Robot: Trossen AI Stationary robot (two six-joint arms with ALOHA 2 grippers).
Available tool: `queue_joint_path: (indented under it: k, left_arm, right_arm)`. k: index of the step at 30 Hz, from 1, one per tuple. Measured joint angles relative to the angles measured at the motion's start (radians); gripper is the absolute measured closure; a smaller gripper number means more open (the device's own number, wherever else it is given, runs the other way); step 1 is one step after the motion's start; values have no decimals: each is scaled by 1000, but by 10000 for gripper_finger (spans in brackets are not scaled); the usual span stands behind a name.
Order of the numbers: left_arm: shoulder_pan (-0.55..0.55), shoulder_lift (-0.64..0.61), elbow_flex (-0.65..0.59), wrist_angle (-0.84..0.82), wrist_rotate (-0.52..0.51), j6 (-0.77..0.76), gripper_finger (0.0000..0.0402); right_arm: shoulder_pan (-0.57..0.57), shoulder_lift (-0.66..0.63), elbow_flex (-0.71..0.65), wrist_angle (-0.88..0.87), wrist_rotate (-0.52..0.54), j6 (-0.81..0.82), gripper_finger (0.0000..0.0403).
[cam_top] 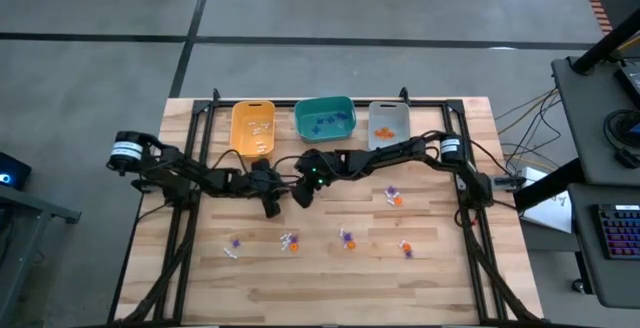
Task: Sort Halloween decoration
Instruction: Put the violet spider toy into the green bin
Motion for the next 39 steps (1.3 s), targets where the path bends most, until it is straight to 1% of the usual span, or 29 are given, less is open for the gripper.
queue_joint_path:
  k: [3,8,14,28,33,39]
  left_arm:
    - [0,-1,0,0,0,0,326]
    - [1,-1,0,0,0,0,326]
    - [1,0,0,1,-2,0,326]
    - [0,1,-2,8,-5,1,326]
    - [1,1,-2,8,-6,0,326]
    - [1,1,-2,9,-6,1,326]
  right_arm:
    - [-7,0,0,8,9,1,227]
    - [-10,0,0,14,36,0,229]
    - [-10,2,0,25,41,-10,231]
    - [-4,80,0,110,32,-28,250]
    - [-4,80,0,112,34,-54,268]
    - [-4,80,0,116,34,-57,319]
